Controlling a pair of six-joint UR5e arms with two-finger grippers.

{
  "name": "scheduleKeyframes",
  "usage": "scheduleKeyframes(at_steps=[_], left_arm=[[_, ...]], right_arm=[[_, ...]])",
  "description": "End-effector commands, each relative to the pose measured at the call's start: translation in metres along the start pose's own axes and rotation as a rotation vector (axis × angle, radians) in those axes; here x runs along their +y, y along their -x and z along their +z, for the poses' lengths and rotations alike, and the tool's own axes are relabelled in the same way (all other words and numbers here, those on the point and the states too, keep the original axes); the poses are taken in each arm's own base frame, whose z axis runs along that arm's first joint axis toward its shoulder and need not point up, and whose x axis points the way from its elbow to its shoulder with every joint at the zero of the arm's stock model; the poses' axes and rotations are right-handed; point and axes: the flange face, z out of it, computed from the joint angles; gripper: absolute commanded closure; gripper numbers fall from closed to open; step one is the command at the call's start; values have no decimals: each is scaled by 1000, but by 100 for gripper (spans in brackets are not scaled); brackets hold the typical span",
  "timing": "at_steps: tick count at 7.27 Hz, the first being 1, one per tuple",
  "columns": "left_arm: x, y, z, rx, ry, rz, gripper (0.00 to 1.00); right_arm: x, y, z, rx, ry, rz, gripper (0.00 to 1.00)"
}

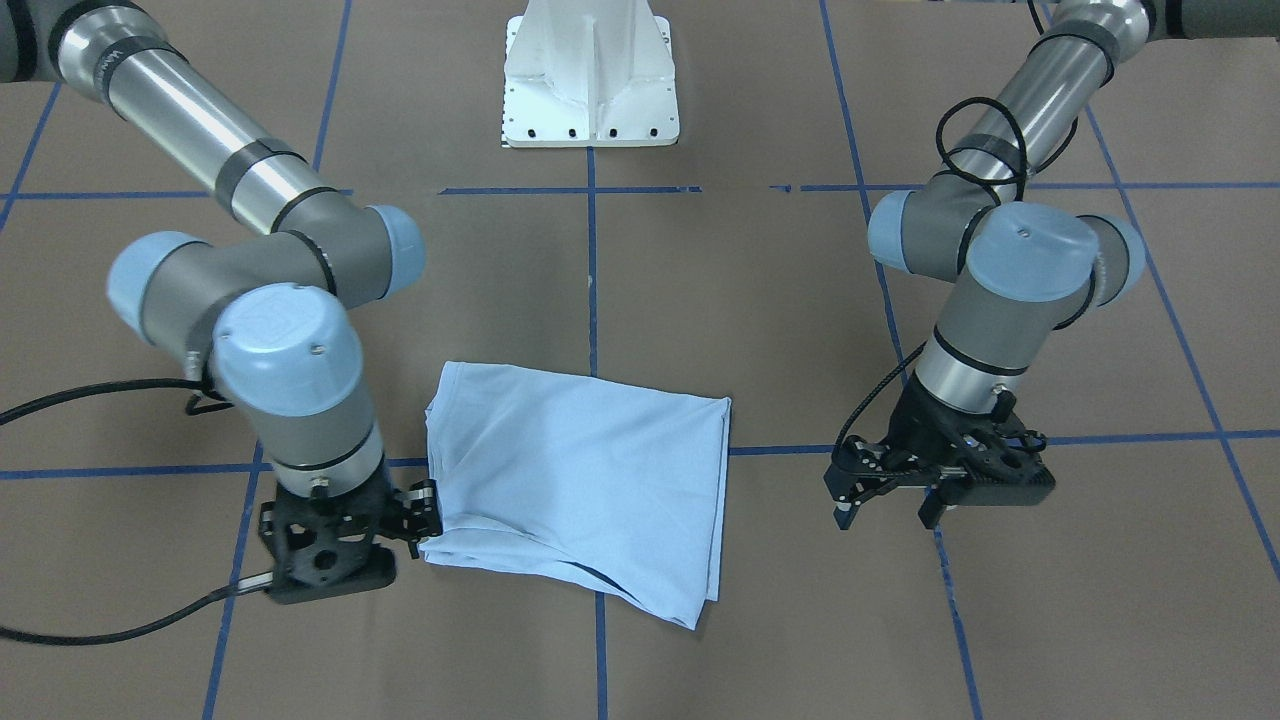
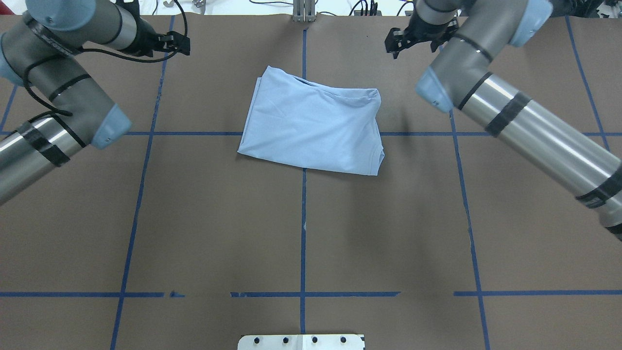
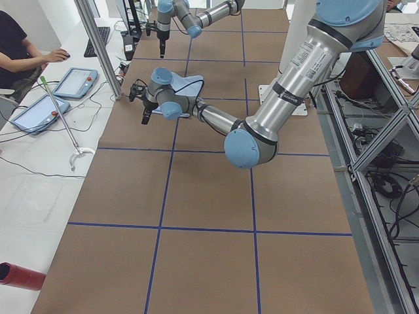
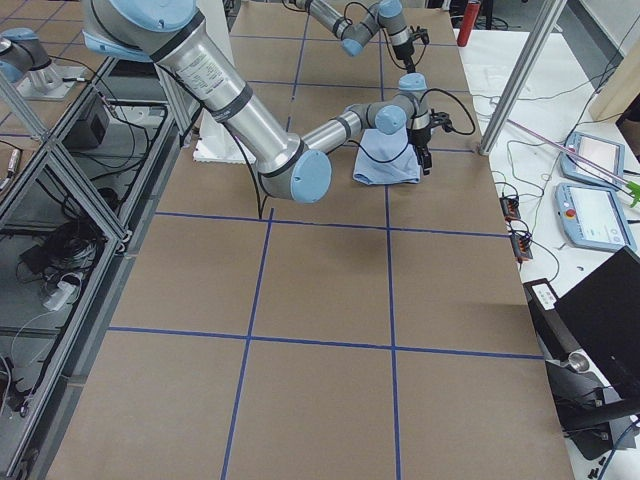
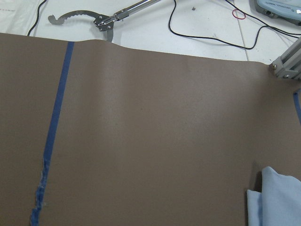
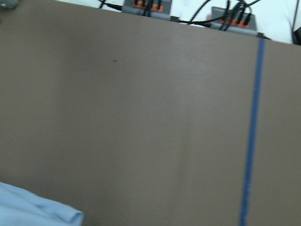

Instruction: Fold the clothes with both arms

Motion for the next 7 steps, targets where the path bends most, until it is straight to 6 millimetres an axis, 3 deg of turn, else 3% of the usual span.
scheduleKeyframes(at_steps=[1,2,3,4,5,6,7], left_arm=[[-24,122,-38,-42,31,111,0],[-27,193,-63,-70,47,175,0],[-30,255,-89,-120,72,207,0],[-32,300,-108,-171,106,260,0],[-29,342,-127,-206,141,303,0],[-13,386,-147,-191,191,314,0],[5,419,-164,-168,213,340,0]], right_arm=[[15,-212,-37,-58,43,-77,0],[56,-316,-38,-79,70,-125,0],[89,-393,-53,-114,77,-94,0],[132,-458,-62,-141,79,-50,0],[162,-499,-69,-157,69,-94,0],[195,-538,-76,-163,87,-106,0],[210,-558,-90,-179,134,-90,0]])
